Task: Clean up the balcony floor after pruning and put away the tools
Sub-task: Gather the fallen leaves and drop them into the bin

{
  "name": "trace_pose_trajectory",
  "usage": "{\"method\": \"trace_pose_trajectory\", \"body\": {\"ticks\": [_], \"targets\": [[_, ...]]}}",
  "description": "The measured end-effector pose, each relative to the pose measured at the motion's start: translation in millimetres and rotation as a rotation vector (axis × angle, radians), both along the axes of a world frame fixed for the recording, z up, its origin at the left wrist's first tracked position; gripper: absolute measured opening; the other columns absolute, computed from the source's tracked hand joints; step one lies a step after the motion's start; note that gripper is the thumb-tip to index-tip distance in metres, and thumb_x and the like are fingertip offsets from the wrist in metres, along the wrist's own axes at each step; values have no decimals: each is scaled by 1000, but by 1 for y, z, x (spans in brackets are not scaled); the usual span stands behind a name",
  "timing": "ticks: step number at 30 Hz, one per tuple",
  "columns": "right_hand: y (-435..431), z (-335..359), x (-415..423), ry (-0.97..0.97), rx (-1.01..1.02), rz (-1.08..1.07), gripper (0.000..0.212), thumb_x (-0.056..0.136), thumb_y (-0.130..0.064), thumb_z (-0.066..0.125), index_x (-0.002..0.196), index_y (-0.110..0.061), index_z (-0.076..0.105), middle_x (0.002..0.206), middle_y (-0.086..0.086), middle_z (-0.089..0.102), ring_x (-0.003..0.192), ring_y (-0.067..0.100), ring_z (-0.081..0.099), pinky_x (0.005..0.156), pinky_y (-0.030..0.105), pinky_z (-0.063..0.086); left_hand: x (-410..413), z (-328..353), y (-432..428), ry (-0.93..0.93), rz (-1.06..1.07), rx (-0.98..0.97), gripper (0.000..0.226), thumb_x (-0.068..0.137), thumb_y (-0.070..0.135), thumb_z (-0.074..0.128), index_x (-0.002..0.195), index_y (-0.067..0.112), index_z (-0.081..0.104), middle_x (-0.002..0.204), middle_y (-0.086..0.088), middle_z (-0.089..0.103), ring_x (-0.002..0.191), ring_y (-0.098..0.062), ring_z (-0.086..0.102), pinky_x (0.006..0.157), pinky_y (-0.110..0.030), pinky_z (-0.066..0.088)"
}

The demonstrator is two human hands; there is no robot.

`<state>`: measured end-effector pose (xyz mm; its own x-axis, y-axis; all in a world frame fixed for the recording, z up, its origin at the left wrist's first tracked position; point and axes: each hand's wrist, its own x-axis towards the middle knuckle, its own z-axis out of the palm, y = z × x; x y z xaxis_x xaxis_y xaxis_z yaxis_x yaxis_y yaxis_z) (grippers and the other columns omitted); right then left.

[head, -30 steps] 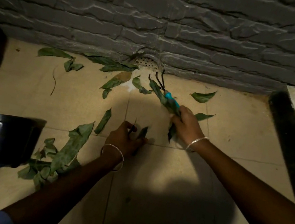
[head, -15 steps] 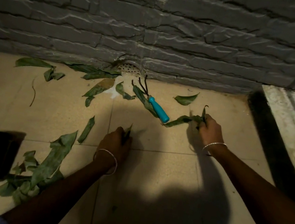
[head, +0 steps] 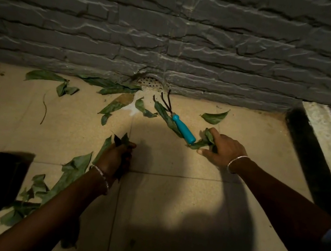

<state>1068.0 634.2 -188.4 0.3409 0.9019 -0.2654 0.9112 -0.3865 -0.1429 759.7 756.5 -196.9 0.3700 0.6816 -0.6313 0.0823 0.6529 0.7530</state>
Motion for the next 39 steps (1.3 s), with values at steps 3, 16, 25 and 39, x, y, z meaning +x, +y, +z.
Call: {"method": "trace_pose_trajectory", "body": {"ticks": [3, 16, 25, 39], "targets": [[1, -8, -2, 5, -4, 1, 48, 90, -57, 55, 123, -24, 42, 96, 6, 59, 78, 22, 55, 65, 34, 46, -8, -8, 8, 247, -8, 288, 4, 89, 17, 66, 92, 15, 64, 79, -5, 60, 77, -26, 55, 69, -35, 47], [-25, -5, -89, 259, 452, -81, 14, 94, -5, 55, 101, -15, 50, 82, -3, 53, 67, 5, 50, 58, 22, 41, -37, -25, 36, 1041, -332, 694, 41, 84, 49, 67, 105, 15, 58, 92, -6, 65, 79, -26, 63, 71, -40, 57], [78, 11, -90, 132, 333, -253, 22, 97, -21, 55, 112, -5, 55, 104, 20, 65, 97, 38, 61, 71, 37, 45, -43, -21, 42, 861, -342, 720, 24, 95, 35, 57, 101, 12, 59, 92, -7, 64, 80, -23, 60, 76, -38, 54], [129, 1, -117, 41, 69, -240, 25, 99, -26, 52, 118, -12, 55, 115, 13, 63, 104, 30, 61, 80, 37, 49, -49, 33, 46, -7, 120, -85, 19, 94, 28, 57, 93, 12, 67, 68, 0, 59, 51, -11, 40, 47, -25, 29]]}}
